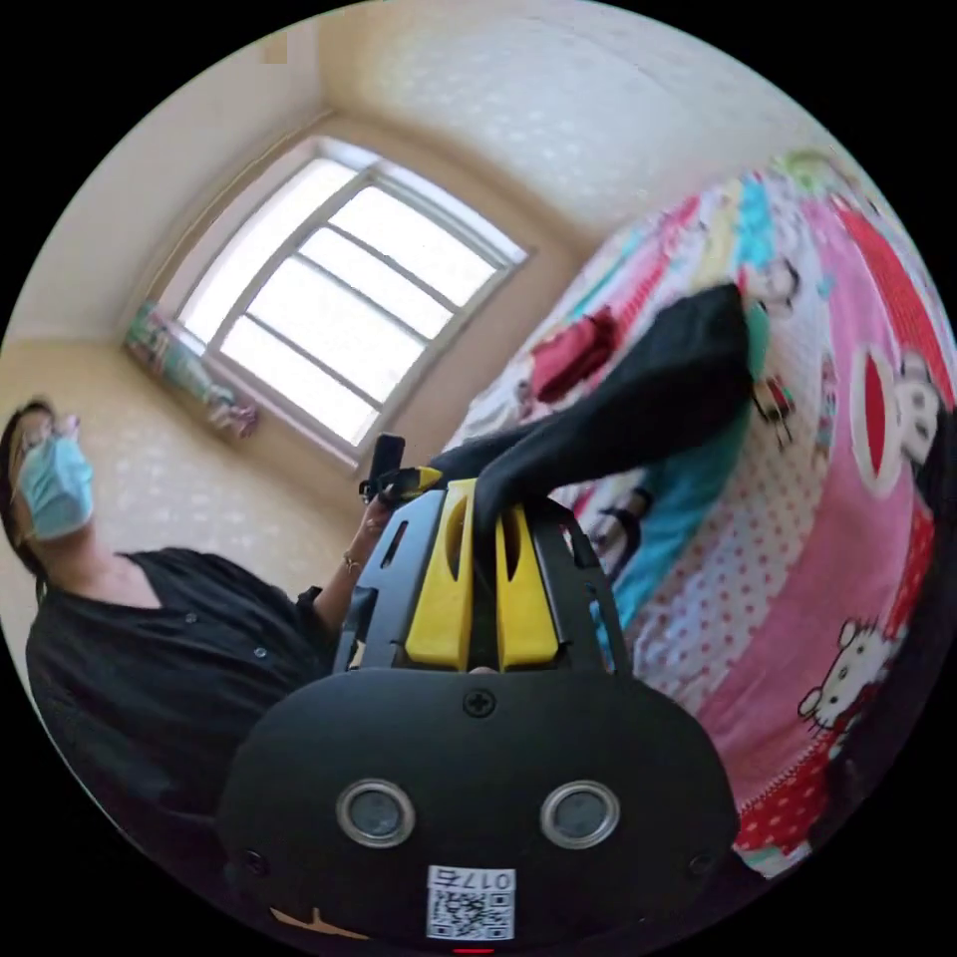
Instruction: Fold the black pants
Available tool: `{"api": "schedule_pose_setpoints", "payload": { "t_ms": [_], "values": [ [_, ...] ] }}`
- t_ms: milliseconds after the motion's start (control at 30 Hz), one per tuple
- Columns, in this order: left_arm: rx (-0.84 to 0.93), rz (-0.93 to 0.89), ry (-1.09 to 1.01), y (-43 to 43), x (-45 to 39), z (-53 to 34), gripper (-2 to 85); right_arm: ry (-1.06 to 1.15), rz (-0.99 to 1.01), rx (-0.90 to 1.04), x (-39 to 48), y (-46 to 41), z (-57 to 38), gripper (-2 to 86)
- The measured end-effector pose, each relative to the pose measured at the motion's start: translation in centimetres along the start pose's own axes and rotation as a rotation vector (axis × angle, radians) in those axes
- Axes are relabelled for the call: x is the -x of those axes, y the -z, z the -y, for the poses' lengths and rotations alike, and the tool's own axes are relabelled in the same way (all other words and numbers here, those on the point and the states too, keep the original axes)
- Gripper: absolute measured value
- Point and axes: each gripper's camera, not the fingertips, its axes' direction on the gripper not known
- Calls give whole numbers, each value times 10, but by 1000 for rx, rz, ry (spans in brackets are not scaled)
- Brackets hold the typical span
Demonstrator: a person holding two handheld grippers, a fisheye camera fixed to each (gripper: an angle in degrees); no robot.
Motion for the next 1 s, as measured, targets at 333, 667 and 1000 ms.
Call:
{"api": "schedule_pose_setpoints", "payload": {
  "t_ms": [333, 667, 1000],
  "values": [
    [-284, 24, -615, 91, -291, 49, 35, 512, -212, -306, 307, 137, 126, 2],
    [-173, 298, -330, 19, -182, 216, 36, 382, -661, -234, 187, 60, 280, 4],
    [130, 422, -105, -69, 27, 51, 105, 57, -539, -52, 22, -18, 66, 63]
  ]
}}
